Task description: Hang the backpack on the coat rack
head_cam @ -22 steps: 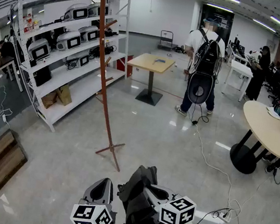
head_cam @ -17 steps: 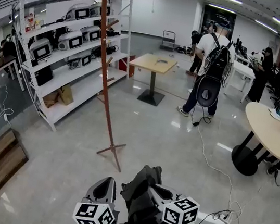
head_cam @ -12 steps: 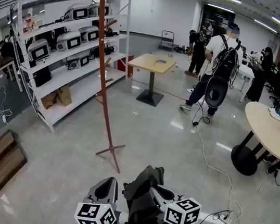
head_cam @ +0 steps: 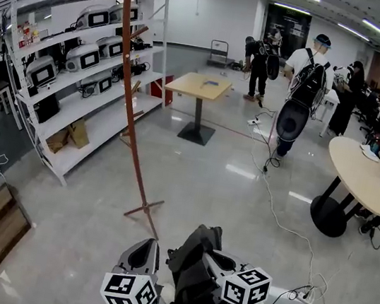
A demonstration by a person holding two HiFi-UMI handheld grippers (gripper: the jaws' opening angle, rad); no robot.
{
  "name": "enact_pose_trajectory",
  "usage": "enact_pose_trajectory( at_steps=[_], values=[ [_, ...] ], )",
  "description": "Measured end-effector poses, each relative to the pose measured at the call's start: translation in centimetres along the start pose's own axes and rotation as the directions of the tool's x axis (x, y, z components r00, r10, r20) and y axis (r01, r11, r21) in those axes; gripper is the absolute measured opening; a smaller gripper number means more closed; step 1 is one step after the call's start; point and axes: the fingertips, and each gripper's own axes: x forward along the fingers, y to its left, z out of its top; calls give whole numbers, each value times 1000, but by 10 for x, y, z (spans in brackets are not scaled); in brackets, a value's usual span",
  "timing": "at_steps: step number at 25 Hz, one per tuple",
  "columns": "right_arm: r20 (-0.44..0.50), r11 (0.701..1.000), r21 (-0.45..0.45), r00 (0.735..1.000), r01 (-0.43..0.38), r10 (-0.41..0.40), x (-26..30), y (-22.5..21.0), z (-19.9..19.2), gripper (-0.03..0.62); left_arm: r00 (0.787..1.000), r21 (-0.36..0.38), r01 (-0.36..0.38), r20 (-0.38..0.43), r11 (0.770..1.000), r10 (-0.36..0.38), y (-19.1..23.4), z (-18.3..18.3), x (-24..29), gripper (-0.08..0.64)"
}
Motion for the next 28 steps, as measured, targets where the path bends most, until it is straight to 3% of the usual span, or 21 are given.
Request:
enact_pose_trajectory(
  at_steps=[28],
  values=[
    [-9,999,-31,1000,-22,21,185,-63,85,25,1000,11,-27,12,1000,27,115,59,162,3]
  ],
)
